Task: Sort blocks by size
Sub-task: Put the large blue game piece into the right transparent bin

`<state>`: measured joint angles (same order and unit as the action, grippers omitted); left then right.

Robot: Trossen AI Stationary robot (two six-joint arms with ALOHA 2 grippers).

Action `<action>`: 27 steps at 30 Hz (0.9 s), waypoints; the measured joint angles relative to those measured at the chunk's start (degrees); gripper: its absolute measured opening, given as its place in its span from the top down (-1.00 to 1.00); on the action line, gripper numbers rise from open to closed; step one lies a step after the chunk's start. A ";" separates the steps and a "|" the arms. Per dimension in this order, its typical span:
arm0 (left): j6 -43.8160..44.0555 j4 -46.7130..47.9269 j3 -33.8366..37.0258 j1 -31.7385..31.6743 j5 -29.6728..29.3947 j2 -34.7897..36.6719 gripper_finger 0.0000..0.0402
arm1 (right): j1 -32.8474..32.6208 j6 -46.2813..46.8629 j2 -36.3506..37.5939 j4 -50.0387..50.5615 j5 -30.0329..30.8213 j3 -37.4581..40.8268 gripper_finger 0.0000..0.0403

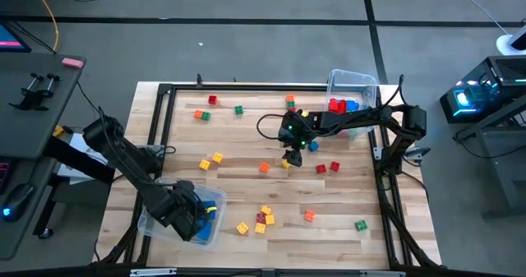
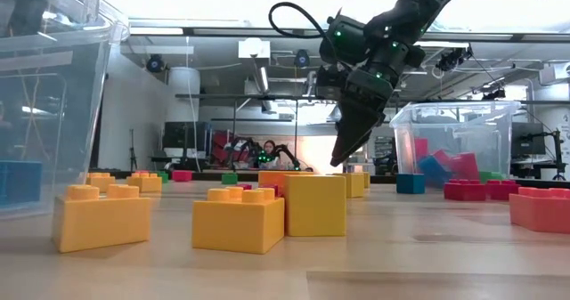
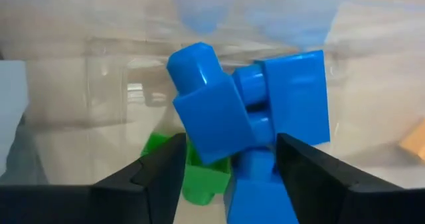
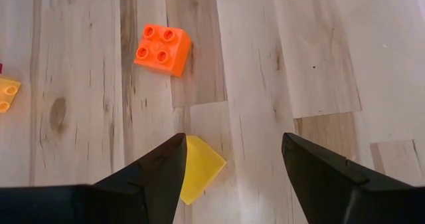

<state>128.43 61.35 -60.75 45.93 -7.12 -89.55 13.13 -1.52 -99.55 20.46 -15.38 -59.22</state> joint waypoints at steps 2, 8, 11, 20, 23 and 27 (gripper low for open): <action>0.09 0.10 0.00 -0.66 0.02 -0.84 -0.11 | 0.01 0.00 0.00 -0.07 0.00 0.00 -0.22; 0.51 1.48 -0.02 -2.34 -0.31 -4.16 -0.11 | 0.01 0.00 0.00 -0.12 0.00 0.00 -0.22; 0.53 1.51 -0.09 -3.11 -0.57 -5.56 -0.11 | 0.01 0.02 0.00 -0.20 0.00 0.00 -0.22; 0.47 1.37 0.01 -2.82 0.55 -6.45 0.28 | 0.01 0.57 0.00 -0.20 -0.02 0.00 -0.22; -0.08 1.51 0.00 -2.09 0.02 -6.35 0.49 | 0.01 1.18 0.00 -0.20 -0.01 0.00 -0.22; -0.64 1.79 0.02 -1.24 -1.09 -6.14 0.49 | 0.01 1.60 0.00 -0.20 -0.01 0.00 -0.22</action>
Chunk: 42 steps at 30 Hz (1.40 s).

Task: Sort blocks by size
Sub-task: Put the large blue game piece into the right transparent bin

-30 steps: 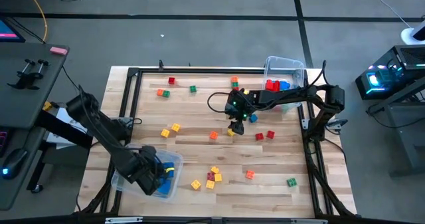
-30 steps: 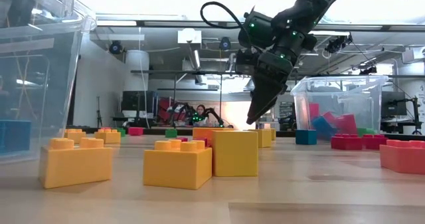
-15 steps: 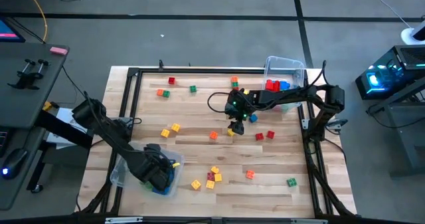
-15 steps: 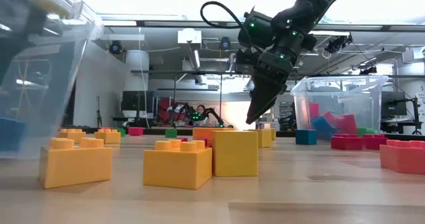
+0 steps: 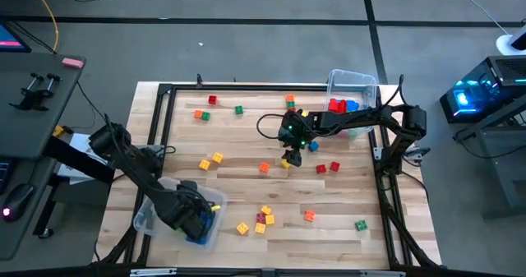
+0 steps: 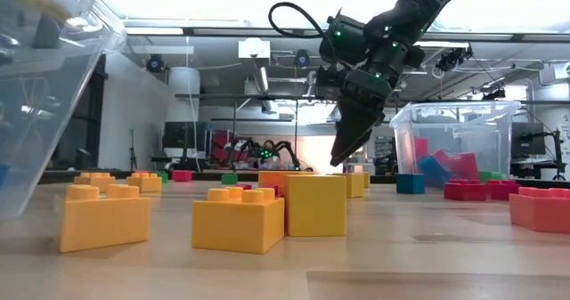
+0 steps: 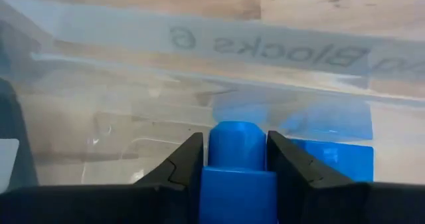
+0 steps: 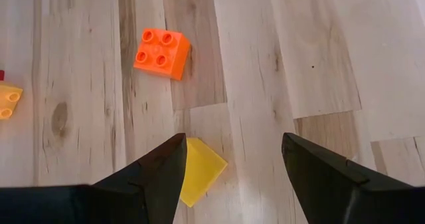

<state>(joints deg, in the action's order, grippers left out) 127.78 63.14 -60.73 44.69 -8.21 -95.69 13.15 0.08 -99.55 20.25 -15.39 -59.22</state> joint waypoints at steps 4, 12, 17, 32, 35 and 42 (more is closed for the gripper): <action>-2.43 1.80 -0.67 0.46 -2.32 1.96 0.49 | 0.00 1.77 0.00 0.53 -0.91 -0.39 -0.22; -12.66 12.89 -4.51 0.48 -5.85 12.28 0.49 | 0.00 2.70 1.14 2.32 -4.83 -9.43 -0.22; -29.90 14.49 -10.78 1.24 -6.29 21.71 0.49 | -0.02 2.53 4.10 8.44 -5.08 -18.48 -0.22; -94.93 -13.63 -13.79 -27.47 -24.34 29.75 0.49 | -2.96 6.65 18.31 23.23 5.17 -37.52 -0.22; -106.03 -34.93 -10.43 -36.18 -15.09 25.06 0.49 | -3.55 6.99 22.37 21.89 10.75 -39.15 -0.22; -113.59 -75.20 -12.19 -48.10 -1.65 6.37 0.49 | -3.93 4.86 30.52 17.85 18.67 -41.04 -0.22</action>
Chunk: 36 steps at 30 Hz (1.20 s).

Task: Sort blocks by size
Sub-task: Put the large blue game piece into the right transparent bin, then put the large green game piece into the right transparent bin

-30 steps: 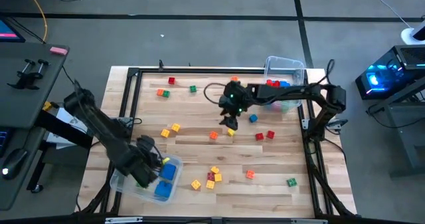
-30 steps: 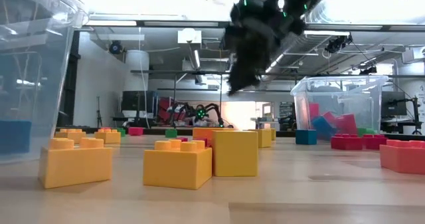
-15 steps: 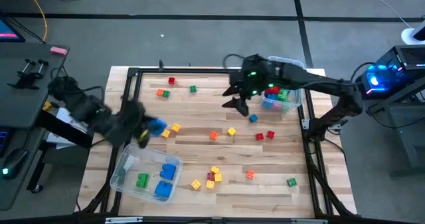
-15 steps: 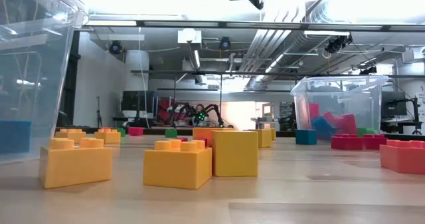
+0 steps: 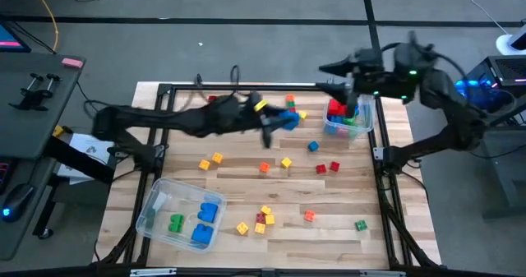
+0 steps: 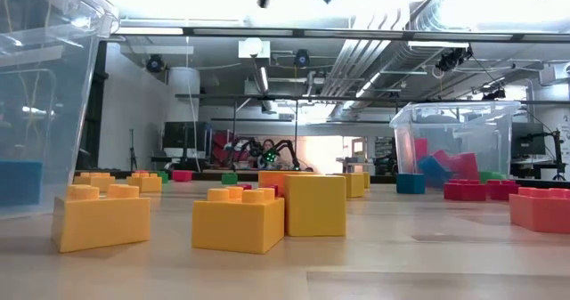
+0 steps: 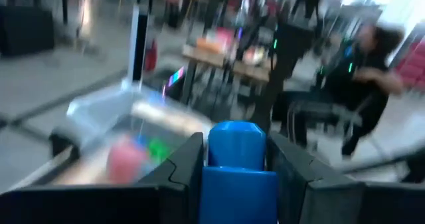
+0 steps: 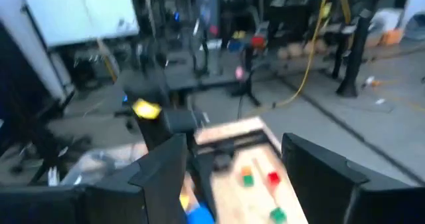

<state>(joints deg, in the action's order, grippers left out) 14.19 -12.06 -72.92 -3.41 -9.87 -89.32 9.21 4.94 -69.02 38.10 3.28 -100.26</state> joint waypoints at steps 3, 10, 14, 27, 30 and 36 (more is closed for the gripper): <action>-0.37 -7.88 -4.33 -2.93 2.43 -8.43 0.49 | 0.00 -1.07 2.12 0.41 2.02 0.14 -0.22; -0.91 -15.36 -18.25 -7.03 5.38 -26.19 0.49 | 0.00 -3.94 3.14 1.05 2.63 0.23 -0.22; -0.92 -16.63 -27.75 -8.42 5.44 -34.64 0.49 | 0.00 -3.93 2.73 2.42 2.63 0.26 -0.22; -2.06 -10.81 -48.88 -11.58 6.60 -49.20 -0.24 | 0.00 -2.33 2.61 0.57 2.65 0.30 -0.22; -2.32 -0.97 -49.43 -11.81 10.09 -46.40 -0.43 | 0.00 -2.28 2.61 -0.17 2.65 0.30 -0.22; -3.49 29.35 -50.12 -13.94 31.78 -34.11 -0.49 | 0.07 -3.54 2.61 -0.29 4.87 0.30 -0.22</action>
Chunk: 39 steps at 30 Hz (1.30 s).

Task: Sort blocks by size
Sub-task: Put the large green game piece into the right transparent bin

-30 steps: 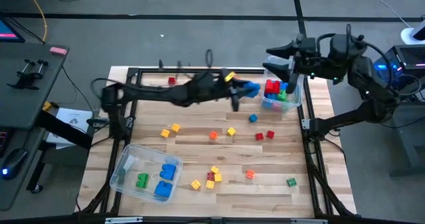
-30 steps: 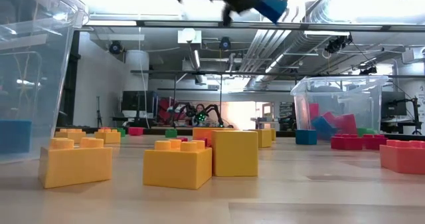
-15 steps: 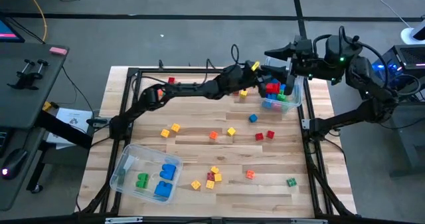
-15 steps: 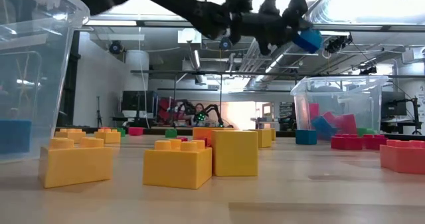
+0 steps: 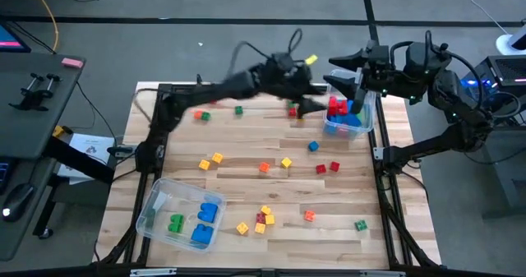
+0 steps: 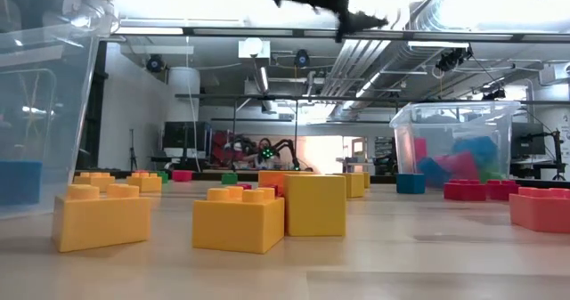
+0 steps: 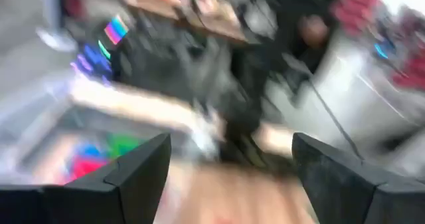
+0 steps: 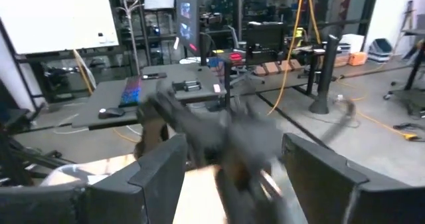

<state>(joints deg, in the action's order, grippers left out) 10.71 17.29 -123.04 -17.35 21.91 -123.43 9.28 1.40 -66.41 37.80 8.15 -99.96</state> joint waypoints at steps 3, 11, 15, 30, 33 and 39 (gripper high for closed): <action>-5.18 19.65 0.17 0.13 6.35 6.56 -0.48 | 0.04 -1.50 0.00 0.37 0.65 0.00 -0.22; -6.97 41.60 14.68 11.62 -4.23 34.07 -0.48 | 0.07 -5.43 0.00 4.89 0.63 0.00 -0.22; 9.43 41.84 28.82 23.61 -21.70 49.66 -0.48 | 0.07 -8.00 0.00 7.78 0.63 0.00 -0.22; 50.76 62.86 48.54 55.94 -24.91 49.14 -0.43 | 0.09 -11.84 0.00 10.95 5.17 0.00 -0.22; 61.15 66.50 48.54 55.15 -18.99 45.52 -0.43 | 0.11 -11.90 0.02 10.94 5.20 0.00 -0.22; 79.84 59.58 48.50 54.82 -13.64 40.64 -0.43 | 0.09 -11.93 0.02 10.95 5.22 0.00 -0.22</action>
<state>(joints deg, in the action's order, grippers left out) 90.55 76.87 -74.54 37.47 8.27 -82.79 9.37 -10.52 -66.39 48.75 13.37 -99.96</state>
